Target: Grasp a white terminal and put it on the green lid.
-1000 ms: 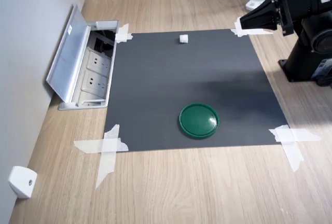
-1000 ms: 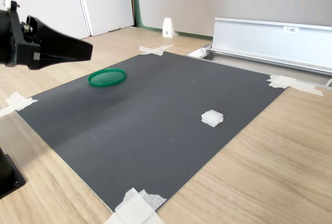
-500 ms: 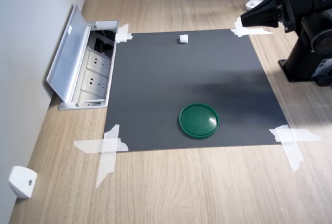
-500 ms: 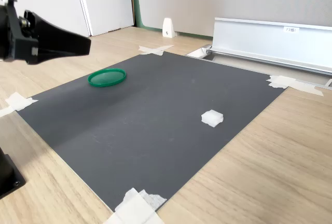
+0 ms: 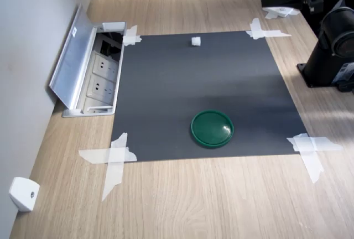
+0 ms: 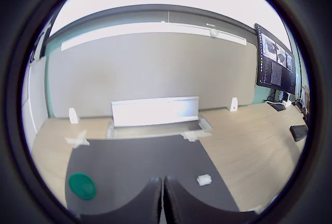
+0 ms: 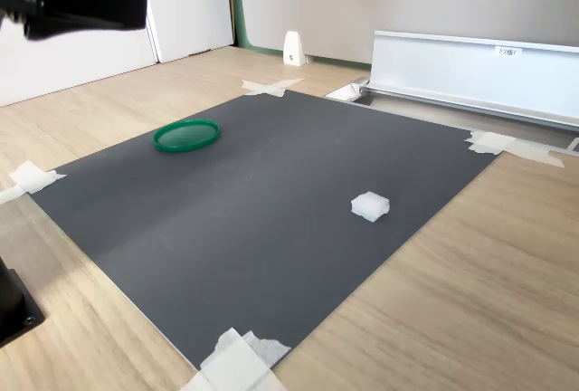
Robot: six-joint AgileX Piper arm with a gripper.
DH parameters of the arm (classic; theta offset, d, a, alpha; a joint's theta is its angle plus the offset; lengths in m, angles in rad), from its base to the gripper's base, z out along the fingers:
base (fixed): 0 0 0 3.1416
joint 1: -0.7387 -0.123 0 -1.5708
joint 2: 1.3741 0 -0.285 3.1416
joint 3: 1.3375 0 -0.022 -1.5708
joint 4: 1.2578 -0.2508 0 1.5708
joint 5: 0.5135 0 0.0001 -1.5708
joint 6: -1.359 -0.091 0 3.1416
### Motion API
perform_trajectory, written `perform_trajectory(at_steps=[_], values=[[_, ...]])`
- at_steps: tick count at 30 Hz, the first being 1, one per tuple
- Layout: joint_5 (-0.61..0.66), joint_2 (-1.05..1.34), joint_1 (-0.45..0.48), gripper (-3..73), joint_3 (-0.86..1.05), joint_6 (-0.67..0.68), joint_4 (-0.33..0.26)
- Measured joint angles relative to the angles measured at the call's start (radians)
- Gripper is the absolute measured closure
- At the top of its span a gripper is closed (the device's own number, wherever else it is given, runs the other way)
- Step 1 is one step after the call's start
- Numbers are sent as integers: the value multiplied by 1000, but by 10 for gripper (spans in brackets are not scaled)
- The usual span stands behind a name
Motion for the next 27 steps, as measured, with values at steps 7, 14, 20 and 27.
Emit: perform_trajectory(at_steps=[7,14,20,27], values=[[-1,-279,0,704,-155,0,22],[112,-530,0,704,-295,53,46],[266,-727,1,704,-413,157,33],[423,-880,116,637,-541,443,-136]])
